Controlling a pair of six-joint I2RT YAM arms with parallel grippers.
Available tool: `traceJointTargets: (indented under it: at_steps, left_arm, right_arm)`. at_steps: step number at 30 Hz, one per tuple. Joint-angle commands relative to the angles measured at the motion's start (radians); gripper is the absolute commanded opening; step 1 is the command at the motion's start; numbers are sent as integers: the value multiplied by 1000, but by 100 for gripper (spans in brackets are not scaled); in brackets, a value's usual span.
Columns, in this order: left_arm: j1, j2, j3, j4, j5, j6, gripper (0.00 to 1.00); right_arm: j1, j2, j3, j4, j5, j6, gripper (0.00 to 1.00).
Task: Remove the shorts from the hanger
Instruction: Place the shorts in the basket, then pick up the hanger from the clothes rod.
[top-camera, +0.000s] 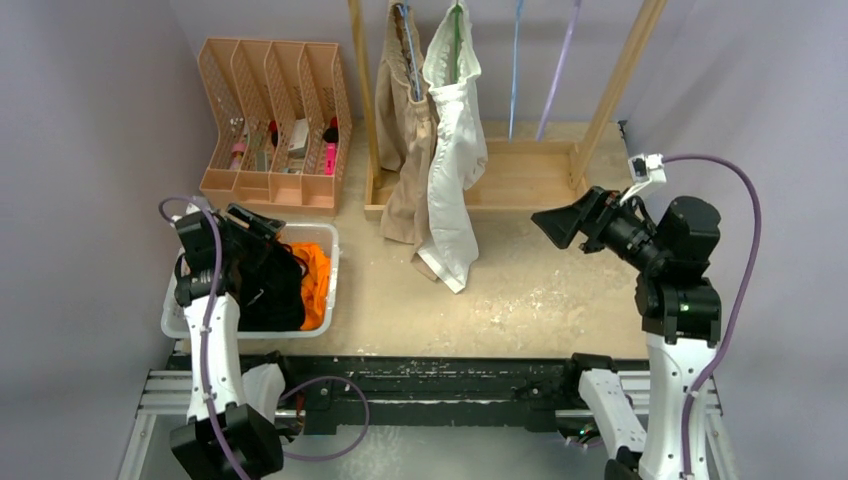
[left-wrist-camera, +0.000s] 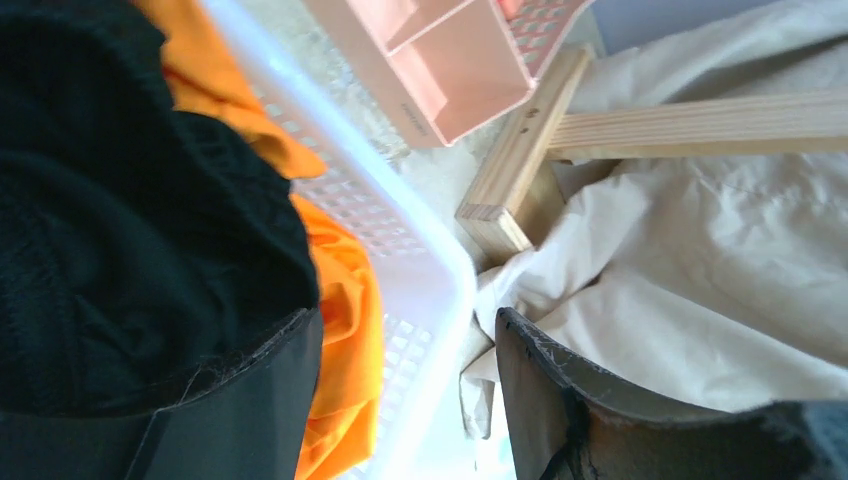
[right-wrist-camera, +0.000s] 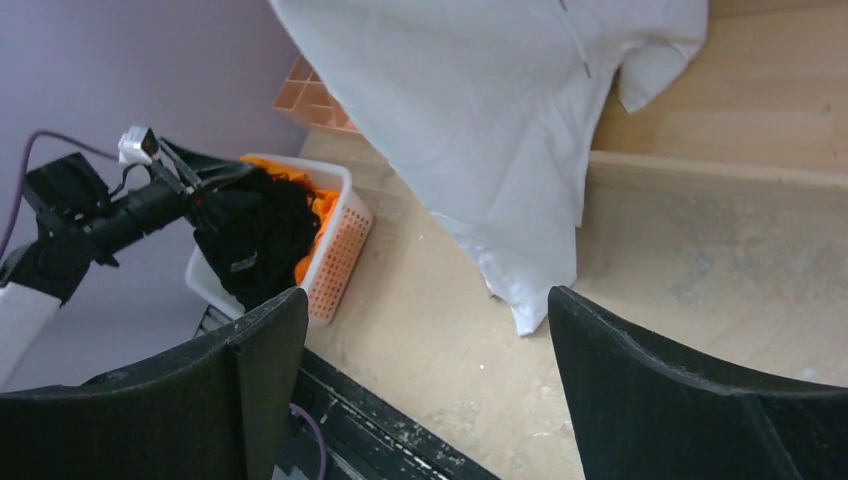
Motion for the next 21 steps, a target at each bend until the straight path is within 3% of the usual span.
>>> traceJointTargets:
  at_steps: [1,7,11,15,21]
  left_arm:
    - [-60,-40,118,-84,-51,96,63]
    - [-224,-37,220,-125,-141,99,63]
    - [-228,-81,219,-114,-181,82,66]
    - [-228,-90,246,-164,-184,128,68]
    - [-227,-115,221,-137,-159,214,73]
  right_arm:
    - [4,65,112,70,-178,-71,90]
    - [94,250,333,-152,-24,-189,88]
    - [385,331,409,-155,199,-111,86]
    - [627,463,590,-217,488,-59,85]
    - [735,632,859,-302,739,-64,83]
